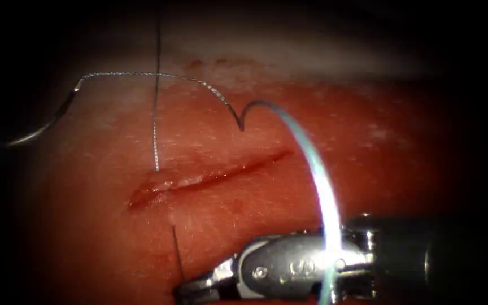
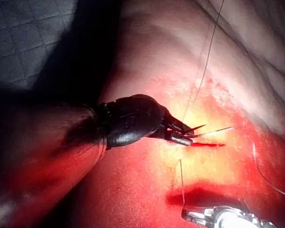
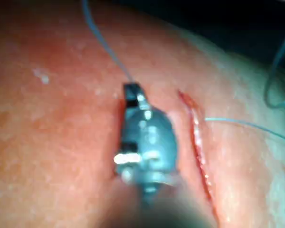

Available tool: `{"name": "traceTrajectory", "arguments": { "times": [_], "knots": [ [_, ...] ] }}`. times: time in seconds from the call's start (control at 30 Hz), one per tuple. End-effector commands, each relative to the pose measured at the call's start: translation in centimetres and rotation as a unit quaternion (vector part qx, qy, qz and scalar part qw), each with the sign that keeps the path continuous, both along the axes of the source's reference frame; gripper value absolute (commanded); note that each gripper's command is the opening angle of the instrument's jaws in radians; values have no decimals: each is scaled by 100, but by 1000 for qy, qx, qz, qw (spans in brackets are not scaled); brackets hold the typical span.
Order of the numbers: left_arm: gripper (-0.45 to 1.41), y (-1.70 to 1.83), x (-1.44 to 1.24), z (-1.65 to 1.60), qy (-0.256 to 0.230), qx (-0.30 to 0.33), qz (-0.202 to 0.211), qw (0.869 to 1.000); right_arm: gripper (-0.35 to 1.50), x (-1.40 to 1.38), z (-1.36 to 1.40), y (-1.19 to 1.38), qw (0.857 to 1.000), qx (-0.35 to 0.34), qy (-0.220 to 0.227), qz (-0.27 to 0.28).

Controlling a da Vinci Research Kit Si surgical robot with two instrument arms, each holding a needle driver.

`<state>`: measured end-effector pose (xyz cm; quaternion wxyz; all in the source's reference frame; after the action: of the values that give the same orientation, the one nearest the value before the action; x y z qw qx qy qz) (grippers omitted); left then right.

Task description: Wound Closure

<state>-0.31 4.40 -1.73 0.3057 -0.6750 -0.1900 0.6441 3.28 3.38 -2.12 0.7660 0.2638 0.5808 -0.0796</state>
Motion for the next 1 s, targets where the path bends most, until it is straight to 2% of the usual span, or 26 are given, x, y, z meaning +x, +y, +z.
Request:
{"name": "traceTrajectory", "arguments": {
  "times": [0.03,0.1,0.23,0.27,0.37,0.43,0.5,0.53,0.67,0.77,1.0],
  "knots": [
    [-35,-6,-5,7,-1,2,0,1000,-35,6,-12,-16,1000,3,11,-15],
    [-35,-6,-5,7,-1,2,0,1000,-35,7,-33,-27,999,6,30,-42],
    [-35,-7,-5,7,-1,2,0,1000,-35,10,-45,-31,997,19,47,-55],
    [-35,-7,-5,7,-1,2,0,1000,-1,10,-45,-28,997,20,51,-45],
    [-35,-7,-5,7,-1,2,0,1000,67,8,-38,-18,999,10,43,-8],
    [-35,-7,-5,7,-1,2,0,1000,91,5,-19,-1,999,-3,21,35],
    [-35,-7,-5,7,-1,2,0,1000,98,4,-7,9,998,-9,9,62],
    [-35,-7,-5,7,-1,2,0,1000,108,3,8,20,996,-14,-4,93],
    [-35,-7,-5,7,-1,2,0,1000,113,5,36,34,990,-21,-26,138],
    [-35,-7,-7,8,0,1,0,1000,113,10,69,33,983,-47,-51,171],
    [-35,-8,-9,9,0,1,-1,1000,113,27,115,25,977,-81,-75,182]
  ]
}}
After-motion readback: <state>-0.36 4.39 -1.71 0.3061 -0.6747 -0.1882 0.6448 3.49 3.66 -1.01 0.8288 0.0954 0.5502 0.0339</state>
